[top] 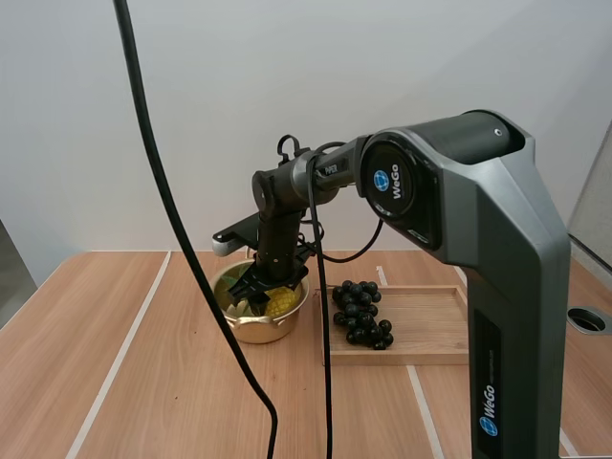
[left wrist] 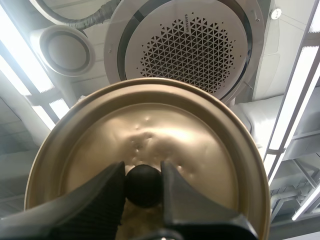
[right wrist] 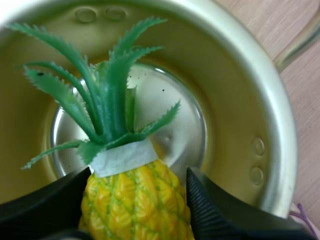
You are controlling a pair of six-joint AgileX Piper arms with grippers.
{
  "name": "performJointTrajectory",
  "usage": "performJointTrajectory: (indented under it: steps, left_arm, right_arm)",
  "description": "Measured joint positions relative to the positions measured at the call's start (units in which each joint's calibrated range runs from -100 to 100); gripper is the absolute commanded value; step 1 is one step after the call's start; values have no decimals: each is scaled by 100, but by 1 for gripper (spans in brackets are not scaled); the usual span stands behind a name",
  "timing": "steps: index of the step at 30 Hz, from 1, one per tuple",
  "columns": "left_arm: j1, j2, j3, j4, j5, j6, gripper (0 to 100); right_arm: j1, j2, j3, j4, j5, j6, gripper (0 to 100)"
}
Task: Open the pot, put the pineapple inside, and close it
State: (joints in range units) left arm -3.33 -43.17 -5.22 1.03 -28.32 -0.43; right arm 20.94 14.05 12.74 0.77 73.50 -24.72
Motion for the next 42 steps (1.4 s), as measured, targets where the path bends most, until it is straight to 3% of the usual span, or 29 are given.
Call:
performJointTrajectory:
  steps: [4, 5, 8, 12, 13, 33, 42]
  left_arm:
    - [0, 0, 0, 0, 15, 0, 0]
    - [0, 0, 0, 0, 15, 0, 0]
    - [0, 4, 0, 0, 15, 0, 0]
    - [0, 15, 0, 0, 19, 0, 0]
    - [0, 15, 0, 0, 19, 0, 0]
    - [0, 28, 0, 12, 51, 0, 0]
    - [0, 28, 0, 12, 51, 0, 0]
  right_arm:
    - [0, 0, 0, -32, 36, 0, 0]
    - [0, 0, 0, -32, 36, 0, 7]
    - [0, 0, 0, -32, 36, 3, 40]
    - [0, 0, 0, -77, 36, 11, 96]
    - [0, 0, 0, -77, 36, 11, 100]
    - [0, -875, 0, -160, -946, 11, 100]
    - [0, -1739, 0, -544, -1002, 40, 100]
